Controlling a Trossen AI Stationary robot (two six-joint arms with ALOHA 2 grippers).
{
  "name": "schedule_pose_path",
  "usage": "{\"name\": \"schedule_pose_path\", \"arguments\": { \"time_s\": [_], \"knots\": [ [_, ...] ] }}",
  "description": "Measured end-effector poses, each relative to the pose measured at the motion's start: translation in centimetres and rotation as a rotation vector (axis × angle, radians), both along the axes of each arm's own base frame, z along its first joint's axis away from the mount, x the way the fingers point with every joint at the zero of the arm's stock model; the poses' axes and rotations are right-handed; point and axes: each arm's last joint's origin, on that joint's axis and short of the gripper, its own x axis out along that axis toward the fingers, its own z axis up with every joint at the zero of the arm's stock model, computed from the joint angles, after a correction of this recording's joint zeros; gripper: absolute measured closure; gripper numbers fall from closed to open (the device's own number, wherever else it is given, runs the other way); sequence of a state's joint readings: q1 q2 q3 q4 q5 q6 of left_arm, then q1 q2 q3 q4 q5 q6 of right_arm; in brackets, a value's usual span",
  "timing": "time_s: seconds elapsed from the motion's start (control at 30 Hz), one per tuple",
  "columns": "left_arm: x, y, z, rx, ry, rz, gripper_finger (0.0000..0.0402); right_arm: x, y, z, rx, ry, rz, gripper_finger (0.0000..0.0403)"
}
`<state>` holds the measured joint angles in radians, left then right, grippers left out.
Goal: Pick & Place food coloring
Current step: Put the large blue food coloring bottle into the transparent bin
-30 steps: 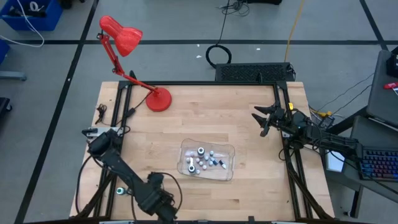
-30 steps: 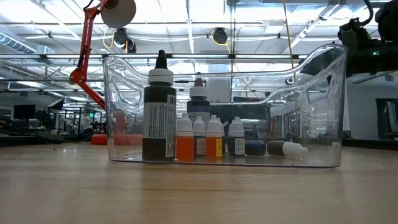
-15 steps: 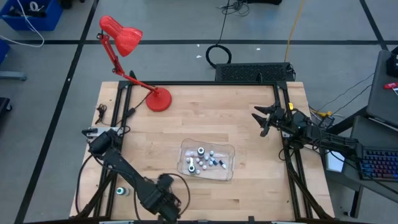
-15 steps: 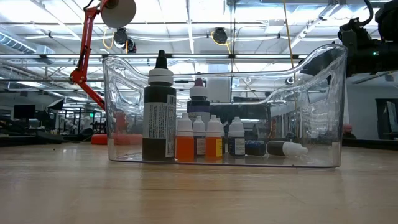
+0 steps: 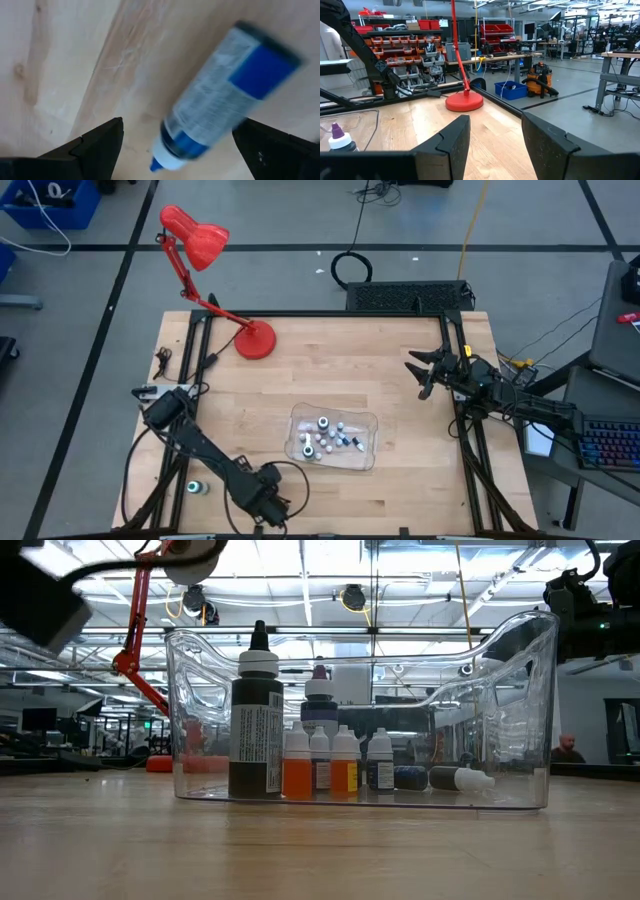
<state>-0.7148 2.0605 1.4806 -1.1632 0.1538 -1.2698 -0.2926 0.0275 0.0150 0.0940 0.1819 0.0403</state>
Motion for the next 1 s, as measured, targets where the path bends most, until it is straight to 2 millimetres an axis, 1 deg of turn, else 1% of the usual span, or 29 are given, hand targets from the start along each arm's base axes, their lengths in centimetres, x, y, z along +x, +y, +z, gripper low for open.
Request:
{"name": "schedule_pose_path", "arguments": {
  "time_s": [0.1,0.27,0.37,0.43,0.5,0.6,0.8,0.83,0.93,1.0],
  "knots": [
    [-0.5,0.2,-1.2,-0.001,0.006,-0.020,0.0034,0.0,0.0,0.0,0.000,0.000,0.000,0.0236],
    [-0.6,0.2,-2.3,-0.043,-0.046,-0.028,0.0035,0.0,0.0,0.0,0.000,0.000,0.000,0.0236],
    [-0.5,0.1,-2.5,-0.033,-0.089,-0.036,0.0037,0.0,0.0,0.0,0.000,0.000,0.000,0.0236],
    [-0.3,0.1,-2.5,-0.037,-0.111,-0.052,0.0048,0.0,0.0,0.0,0.000,-0.001,0.000,0.0236],
    [-0.2,0.1,-2.6,-0.046,-0.120,-0.077,0.0072,0.0,0.0,0.0,0.000,0.000,0.000,0.0236],
    [0.0,-0.1,-2.6,-0.052,-0.143,-0.121,0.0130,0.0,0.0,0.0,0.000,0.000,0.000,0.0236],
    [0.2,0.0,-2.7,-0.006,-0.194,-0.168,0.0290,0.0,0.0,0.0,0.000,0.000,0.000,0.0236],
    [0.3,0.2,-2.7,0.002,-0.196,-0.172,0.0307,0.0,0.0,0.0,0.000,0.000,0.000,0.0236],
    [0.6,0.6,-2.5,-0.001,-0.186,-0.181,0.0309,0.0,0.0,0.0,0.000,0.000,0.000,0.0236],
    [0.8,0.8,-1.8,0.004,-0.197,-0.184,0.0309,0.0,0.0,0.0,-0.001,0.001,0.000,0.0236]
  ]
}}
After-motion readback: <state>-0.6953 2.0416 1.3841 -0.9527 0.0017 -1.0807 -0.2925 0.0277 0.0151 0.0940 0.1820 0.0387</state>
